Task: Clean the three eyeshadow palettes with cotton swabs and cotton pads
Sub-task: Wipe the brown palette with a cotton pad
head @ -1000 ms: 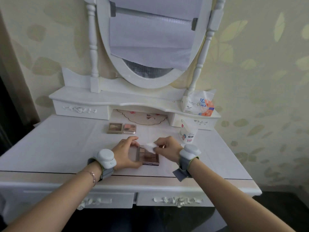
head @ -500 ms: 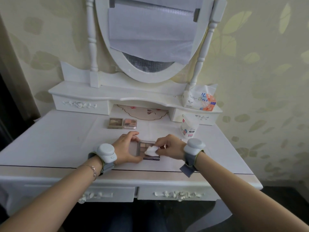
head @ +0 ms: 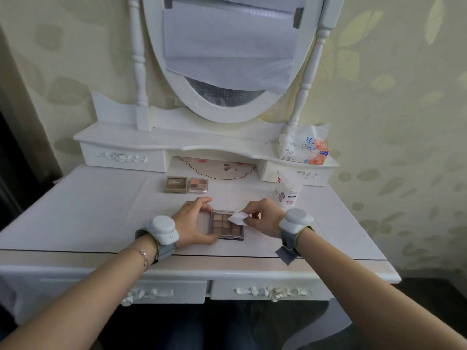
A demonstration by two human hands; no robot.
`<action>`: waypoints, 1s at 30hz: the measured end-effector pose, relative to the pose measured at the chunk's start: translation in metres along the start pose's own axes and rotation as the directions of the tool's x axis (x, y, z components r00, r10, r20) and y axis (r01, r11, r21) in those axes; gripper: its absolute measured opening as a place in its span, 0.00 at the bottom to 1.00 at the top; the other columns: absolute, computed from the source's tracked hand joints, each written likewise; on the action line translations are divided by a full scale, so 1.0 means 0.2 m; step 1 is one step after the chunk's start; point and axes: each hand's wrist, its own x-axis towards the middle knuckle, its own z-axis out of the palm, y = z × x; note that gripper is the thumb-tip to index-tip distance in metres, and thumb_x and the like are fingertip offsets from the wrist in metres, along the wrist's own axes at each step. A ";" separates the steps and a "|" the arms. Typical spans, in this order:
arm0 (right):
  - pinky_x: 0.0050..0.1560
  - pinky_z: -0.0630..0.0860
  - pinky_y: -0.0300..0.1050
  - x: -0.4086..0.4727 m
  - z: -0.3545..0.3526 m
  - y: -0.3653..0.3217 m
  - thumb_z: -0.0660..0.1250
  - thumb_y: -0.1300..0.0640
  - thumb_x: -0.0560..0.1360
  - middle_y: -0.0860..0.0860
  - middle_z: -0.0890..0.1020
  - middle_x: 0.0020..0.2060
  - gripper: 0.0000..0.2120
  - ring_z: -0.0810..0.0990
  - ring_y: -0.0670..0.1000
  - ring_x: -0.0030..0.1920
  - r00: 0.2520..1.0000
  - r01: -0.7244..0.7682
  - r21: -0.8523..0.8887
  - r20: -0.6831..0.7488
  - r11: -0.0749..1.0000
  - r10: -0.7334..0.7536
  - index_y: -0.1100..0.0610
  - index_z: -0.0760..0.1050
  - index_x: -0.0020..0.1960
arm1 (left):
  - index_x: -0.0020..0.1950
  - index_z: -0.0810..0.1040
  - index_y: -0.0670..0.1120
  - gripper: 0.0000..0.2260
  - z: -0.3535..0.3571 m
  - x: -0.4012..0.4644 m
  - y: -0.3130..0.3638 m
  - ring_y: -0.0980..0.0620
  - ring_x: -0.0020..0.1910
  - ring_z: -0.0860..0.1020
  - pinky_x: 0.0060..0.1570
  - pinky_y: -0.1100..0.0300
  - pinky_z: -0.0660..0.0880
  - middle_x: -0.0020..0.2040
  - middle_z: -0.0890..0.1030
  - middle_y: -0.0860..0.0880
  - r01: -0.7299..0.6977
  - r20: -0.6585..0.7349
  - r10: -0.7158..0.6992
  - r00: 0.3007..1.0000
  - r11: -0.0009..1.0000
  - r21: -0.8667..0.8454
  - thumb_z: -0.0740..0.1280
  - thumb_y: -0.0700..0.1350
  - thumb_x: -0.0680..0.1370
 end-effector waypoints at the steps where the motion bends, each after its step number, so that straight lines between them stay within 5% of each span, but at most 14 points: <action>1: 0.44 0.74 0.49 -0.01 0.00 0.00 0.66 0.57 0.74 0.52 0.83 0.45 0.08 0.73 0.51 0.38 1.000 0.002 0.003 0.010 1.000 -0.002 0.54 0.83 0.49 | 0.71 0.59 0.47 0.49 0.00 0.00 0.00 0.59 0.59 0.63 0.57 0.71 0.56 0.57 0.71 0.59 0.002 0.002 -0.002 1.000 1.000 -0.001 0.63 0.66 0.53; 4: 0.44 0.73 0.48 -0.05 -0.01 -0.01 0.67 0.53 0.72 0.51 0.82 0.43 0.07 0.74 0.52 0.39 0.999 0.015 0.020 0.046 1.000 -0.016 0.51 0.83 0.47 | 0.71 0.59 0.47 0.49 0.00 0.00 0.00 0.59 0.59 0.63 0.57 0.72 0.56 0.57 0.71 0.58 0.004 0.014 -0.004 1.000 1.000 0.002 0.63 0.66 0.53; 15: 0.36 0.66 0.30 -0.13 -0.06 -0.07 0.67 0.65 0.72 0.41 0.77 0.34 0.09 0.69 0.43 0.33 0.979 -0.013 0.135 0.204 0.991 -0.015 0.59 0.83 0.50 | 0.71 0.59 0.47 0.50 -0.01 0.00 0.00 0.57 0.61 0.65 0.58 0.71 0.56 0.56 0.72 0.58 0.015 0.023 -0.015 1.000 1.000 0.000 0.63 0.66 0.53; 21: 0.28 0.61 0.32 -0.08 -0.15 -0.06 0.66 0.65 0.73 0.45 0.72 0.26 0.06 0.64 0.42 0.26 0.991 -0.112 0.262 -0.041 0.958 0.127 0.60 0.82 0.46 | 0.72 0.60 0.49 0.50 -0.04 0.02 0.01 0.55 0.64 0.63 0.61 0.68 0.57 0.58 0.69 0.57 0.029 0.103 -0.033 0.994 0.999 0.045 0.63 0.67 0.52; 25: 0.33 0.63 0.38 -0.05 -0.19 -0.01 0.65 0.68 0.72 0.48 0.71 0.26 0.08 0.67 0.43 0.27 0.970 -0.200 0.360 -0.059 0.911 0.236 0.58 0.79 0.37 | 0.73 0.57 0.50 0.52 -0.06 0.08 0.05 0.57 0.64 0.60 0.65 0.64 0.59 0.63 0.65 0.55 -0.002 0.254 -0.034 0.967 0.990 0.141 0.64 0.69 0.52; 28: 0.33 0.65 0.36 -0.05 -0.21 0.03 0.64 0.69 0.72 0.52 0.72 0.30 0.07 0.68 0.46 0.30 0.959 -0.243 0.392 -0.038 0.887 0.279 0.70 0.79 0.45 | 0.71 0.61 0.52 0.48 -0.06 0.12 0.07 0.57 0.64 0.63 0.63 0.64 0.61 0.62 0.68 0.55 -0.030 0.292 -0.018 0.956 0.987 0.159 0.64 0.68 0.53; 30: 0.32 0.68 0.34 -0.05 -0.24 0.06 0.64 0.69 0.72 0.51 0.74 0.30 0.08 0.69 0.45 0.30 0.957 -0.248 0.396 -0.040 0.884 0.286 0.68 0.80 0.48 | 0.70 0.62 0.53 0.46 -0.07 0.16 0.09 0.58 0.62 0.65 0.62 0.65 0.62 0.60 0.68 0.57 -0.044 0.297 -0.005 0.955 0.987 0.157 0.65 0.68 0.54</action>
